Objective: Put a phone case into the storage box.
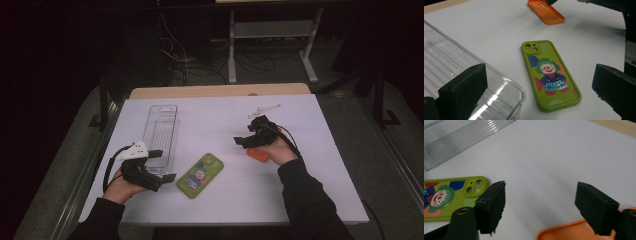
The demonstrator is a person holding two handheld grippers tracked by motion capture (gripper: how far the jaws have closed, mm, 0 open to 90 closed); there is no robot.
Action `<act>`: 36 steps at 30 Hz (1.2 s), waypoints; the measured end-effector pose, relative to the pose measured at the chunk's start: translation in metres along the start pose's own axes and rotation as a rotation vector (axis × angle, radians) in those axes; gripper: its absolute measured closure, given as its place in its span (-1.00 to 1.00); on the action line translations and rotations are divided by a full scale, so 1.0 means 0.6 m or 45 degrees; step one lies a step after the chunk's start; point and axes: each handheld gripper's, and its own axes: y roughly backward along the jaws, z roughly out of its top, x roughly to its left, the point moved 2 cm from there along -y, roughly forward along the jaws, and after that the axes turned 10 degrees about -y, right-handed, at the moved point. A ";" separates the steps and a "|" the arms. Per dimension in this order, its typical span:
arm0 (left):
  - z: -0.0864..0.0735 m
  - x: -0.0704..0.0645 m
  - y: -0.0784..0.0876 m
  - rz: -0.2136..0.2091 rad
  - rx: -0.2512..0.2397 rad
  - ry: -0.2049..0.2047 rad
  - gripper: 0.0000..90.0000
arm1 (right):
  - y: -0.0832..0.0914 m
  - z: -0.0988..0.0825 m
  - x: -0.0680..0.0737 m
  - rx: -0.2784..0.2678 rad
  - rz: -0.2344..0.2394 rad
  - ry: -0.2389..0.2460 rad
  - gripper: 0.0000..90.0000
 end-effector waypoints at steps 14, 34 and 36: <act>0.000 0.001 0.001 0.003 0.000 0.004 -1.00 | -0.043 -0.015 -0.002 0.169 -0.009 -0.002 0.48; -0.001 0.002 0.001 0.003 0.003 -0.001 -1.00 | -0.065 -0.035 -0.014 0.320 -0.086 0.043 0.96; -0.001 0.003 0.002 0.004 0.006 -0.001 -1.00 | -0.064 -0.035 -0.014 0.320 -0.090 0.042 0.96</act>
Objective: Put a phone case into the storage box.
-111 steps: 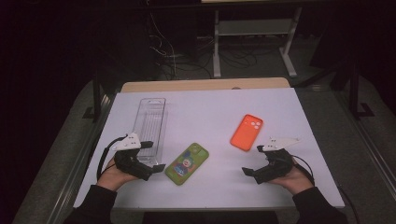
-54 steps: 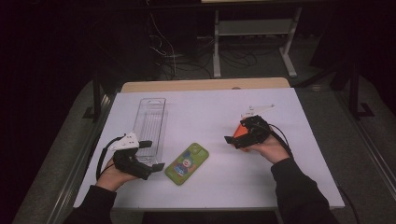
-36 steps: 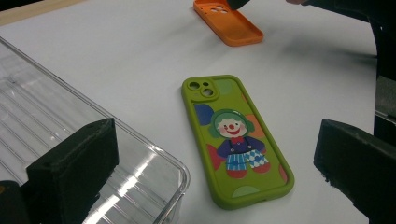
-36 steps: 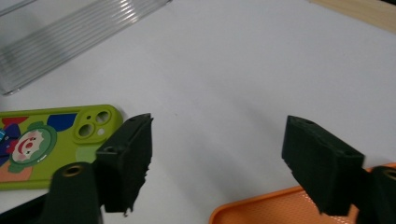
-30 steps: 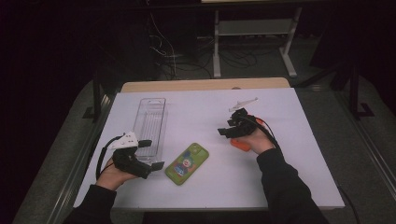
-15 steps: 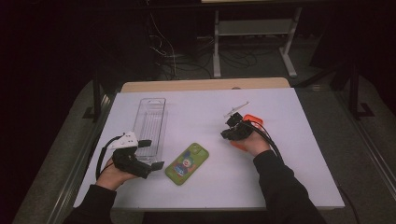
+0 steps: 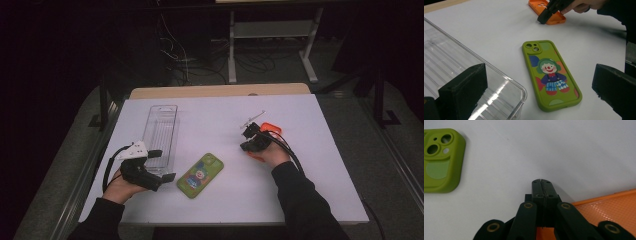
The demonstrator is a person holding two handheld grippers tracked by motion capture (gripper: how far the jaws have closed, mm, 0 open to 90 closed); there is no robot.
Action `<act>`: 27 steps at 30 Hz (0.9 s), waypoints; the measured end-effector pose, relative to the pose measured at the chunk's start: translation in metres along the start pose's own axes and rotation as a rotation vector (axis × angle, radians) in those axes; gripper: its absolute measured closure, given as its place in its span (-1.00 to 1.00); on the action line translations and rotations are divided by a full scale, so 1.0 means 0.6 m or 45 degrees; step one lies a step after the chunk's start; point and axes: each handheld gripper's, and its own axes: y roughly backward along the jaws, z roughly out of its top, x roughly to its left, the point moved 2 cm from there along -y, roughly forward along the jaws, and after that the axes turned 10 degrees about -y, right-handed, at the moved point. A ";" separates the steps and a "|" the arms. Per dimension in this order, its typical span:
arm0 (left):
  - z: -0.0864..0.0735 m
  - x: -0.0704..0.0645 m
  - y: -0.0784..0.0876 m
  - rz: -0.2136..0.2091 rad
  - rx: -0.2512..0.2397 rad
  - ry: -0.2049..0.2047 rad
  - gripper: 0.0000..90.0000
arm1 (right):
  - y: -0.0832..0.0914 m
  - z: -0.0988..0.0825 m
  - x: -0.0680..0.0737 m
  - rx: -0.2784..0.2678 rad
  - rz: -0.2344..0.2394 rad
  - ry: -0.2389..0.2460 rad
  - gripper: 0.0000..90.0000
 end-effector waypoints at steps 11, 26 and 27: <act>0.000 -0.001 0.002 0.007 -0.009 0.011 -1.00 | 0.016 -0.012 -0.008 0.011 -0.037 0.004 0.96; 0.001 -0.001 0.003 0.008 -0.010 0.013 -1.00 | 0.052 -0.042 -0.031 0.019 -0.089 -0.003 0.96; 0.000 -0.001 0.003 0.009 -0.010 0.015 -1.00 | 0.054 -0.044 -0.034 0.023 -0.086 -0.013 0.96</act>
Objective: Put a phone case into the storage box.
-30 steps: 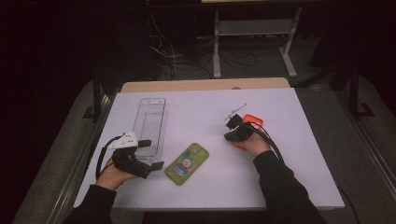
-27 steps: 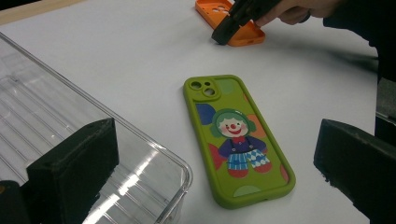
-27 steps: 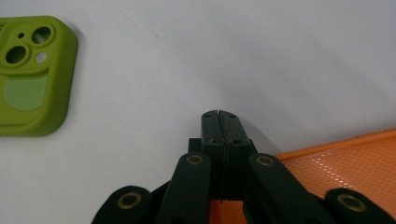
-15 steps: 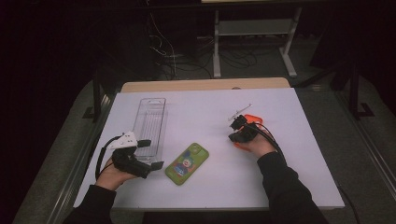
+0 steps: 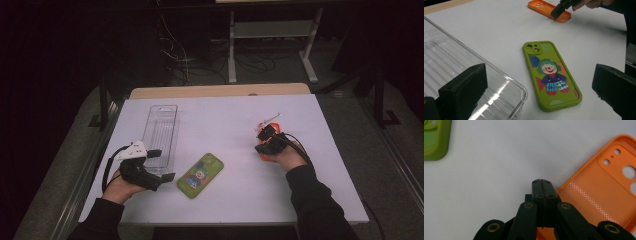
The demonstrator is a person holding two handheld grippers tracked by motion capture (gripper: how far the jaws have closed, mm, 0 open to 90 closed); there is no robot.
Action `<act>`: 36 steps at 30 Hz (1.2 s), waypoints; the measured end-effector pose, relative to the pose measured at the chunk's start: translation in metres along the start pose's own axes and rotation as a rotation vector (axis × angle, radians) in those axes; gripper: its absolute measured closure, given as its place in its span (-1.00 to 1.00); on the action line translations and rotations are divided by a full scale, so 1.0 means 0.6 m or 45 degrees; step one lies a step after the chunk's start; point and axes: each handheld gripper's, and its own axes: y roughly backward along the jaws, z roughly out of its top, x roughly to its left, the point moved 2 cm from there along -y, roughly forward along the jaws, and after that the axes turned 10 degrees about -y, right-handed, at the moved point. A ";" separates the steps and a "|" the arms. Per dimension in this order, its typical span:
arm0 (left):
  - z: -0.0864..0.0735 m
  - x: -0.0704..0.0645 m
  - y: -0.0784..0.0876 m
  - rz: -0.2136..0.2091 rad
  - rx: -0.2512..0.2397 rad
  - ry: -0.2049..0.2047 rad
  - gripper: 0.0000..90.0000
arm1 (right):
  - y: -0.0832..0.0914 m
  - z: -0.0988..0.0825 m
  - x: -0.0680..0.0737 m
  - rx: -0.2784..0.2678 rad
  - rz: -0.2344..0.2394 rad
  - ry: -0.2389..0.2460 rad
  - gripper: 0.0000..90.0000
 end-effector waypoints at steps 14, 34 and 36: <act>0.000 0.000 0.000 0.003 0.001 0.001 -1.00 | 0.020 -0.023 -0.035 0.012 -0.045 -0.021 0.96; 0.002 0.002 -0.001 0.004 -0.006 0.002 -1.00 | 0.075 -0.040 -0.029 -0.187 0.179 -0.095 0.35; 0.004 0.004 -0.002 0.003 -0.011 -0.003 -1.00 | 0.081 -0.046 -0.024 -0.208 0.190 -0.097 0.11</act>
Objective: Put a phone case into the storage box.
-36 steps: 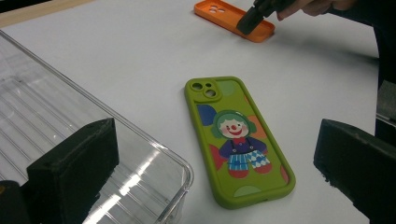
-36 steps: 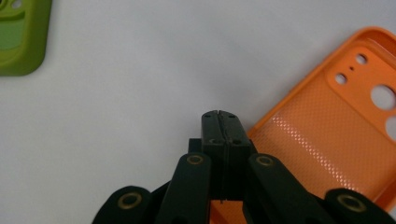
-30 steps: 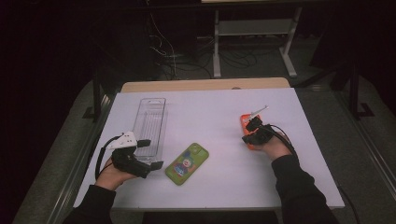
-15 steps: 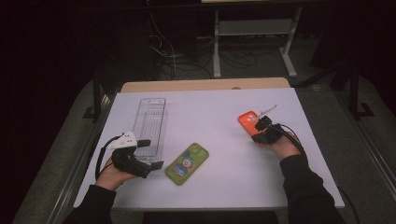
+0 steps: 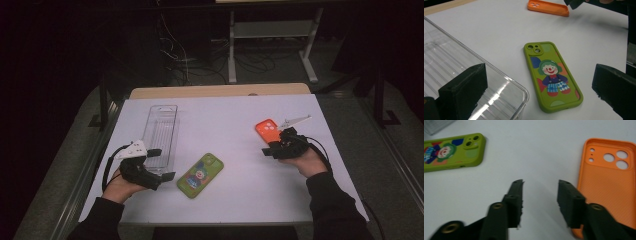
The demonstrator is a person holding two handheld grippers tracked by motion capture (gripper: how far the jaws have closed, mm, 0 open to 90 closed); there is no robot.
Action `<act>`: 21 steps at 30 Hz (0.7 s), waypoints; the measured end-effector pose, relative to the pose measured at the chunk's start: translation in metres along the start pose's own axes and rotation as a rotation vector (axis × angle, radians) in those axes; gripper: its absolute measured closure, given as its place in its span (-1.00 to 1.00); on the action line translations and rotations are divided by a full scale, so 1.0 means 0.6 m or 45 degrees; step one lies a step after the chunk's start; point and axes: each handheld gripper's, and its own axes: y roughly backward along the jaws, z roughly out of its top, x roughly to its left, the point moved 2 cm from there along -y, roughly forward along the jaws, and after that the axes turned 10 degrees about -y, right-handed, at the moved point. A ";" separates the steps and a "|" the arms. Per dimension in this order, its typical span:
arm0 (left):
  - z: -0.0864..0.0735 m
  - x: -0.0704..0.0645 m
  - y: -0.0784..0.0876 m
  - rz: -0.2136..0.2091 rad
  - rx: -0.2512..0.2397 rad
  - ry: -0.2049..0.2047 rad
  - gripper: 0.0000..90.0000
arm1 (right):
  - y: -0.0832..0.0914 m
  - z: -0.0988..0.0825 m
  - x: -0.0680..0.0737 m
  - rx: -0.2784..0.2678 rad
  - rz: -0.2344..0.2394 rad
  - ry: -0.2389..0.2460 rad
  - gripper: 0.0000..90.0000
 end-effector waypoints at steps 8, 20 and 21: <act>0.003 0.004 0.001 -0.005 0.007 -0.002 -1.00 | 0.013 -0.028 0.023 -0.133 0.029 0.067 -0.66; 0.005 0.007 0.000 -0.010 -0.005 -0.005 -1.00 | 0.019 -0.084 0.052 -0.185 0.106 0.093 -1.00; 0.005 0.006 0.000 -0.013 -0.006 -0.003 -1.00 | 0.018 -0.086 0.055 -0.188 0.108 0.111 -1.00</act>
